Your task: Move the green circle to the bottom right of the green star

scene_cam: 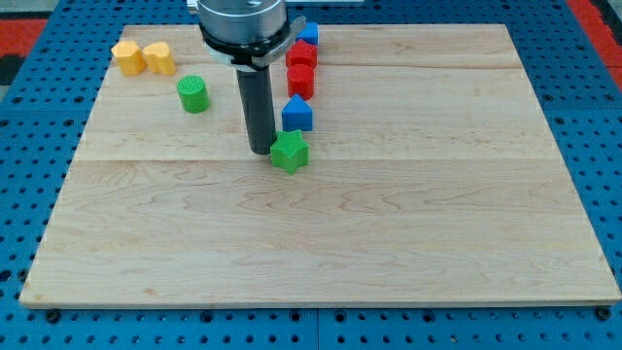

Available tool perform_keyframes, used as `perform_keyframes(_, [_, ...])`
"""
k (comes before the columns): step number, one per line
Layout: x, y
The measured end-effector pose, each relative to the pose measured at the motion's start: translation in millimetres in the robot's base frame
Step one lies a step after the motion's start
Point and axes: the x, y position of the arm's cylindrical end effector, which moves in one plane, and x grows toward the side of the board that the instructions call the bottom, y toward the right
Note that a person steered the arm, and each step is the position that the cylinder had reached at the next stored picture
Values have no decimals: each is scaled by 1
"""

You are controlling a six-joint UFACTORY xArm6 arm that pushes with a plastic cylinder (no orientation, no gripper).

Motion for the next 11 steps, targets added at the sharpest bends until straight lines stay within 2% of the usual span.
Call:
perform_keyframes(1, [46, -65])
perform_keyframes(2, [15, -211])
perform_keyframes(3, [-71, -237])
perform_keyframes(4, [-132, -169])
perform_keyframes(5, [-130, -147])
perform_keyframes(6, [-97, -112])
perform_keyframes(7, [-85, -132])
perform_keyframes(8, [-107, -95])
perform_keyframes(9, [-84, -54])
perform_keyframes(10, [3, -91])
perform_keyframes(11, [16, -84])
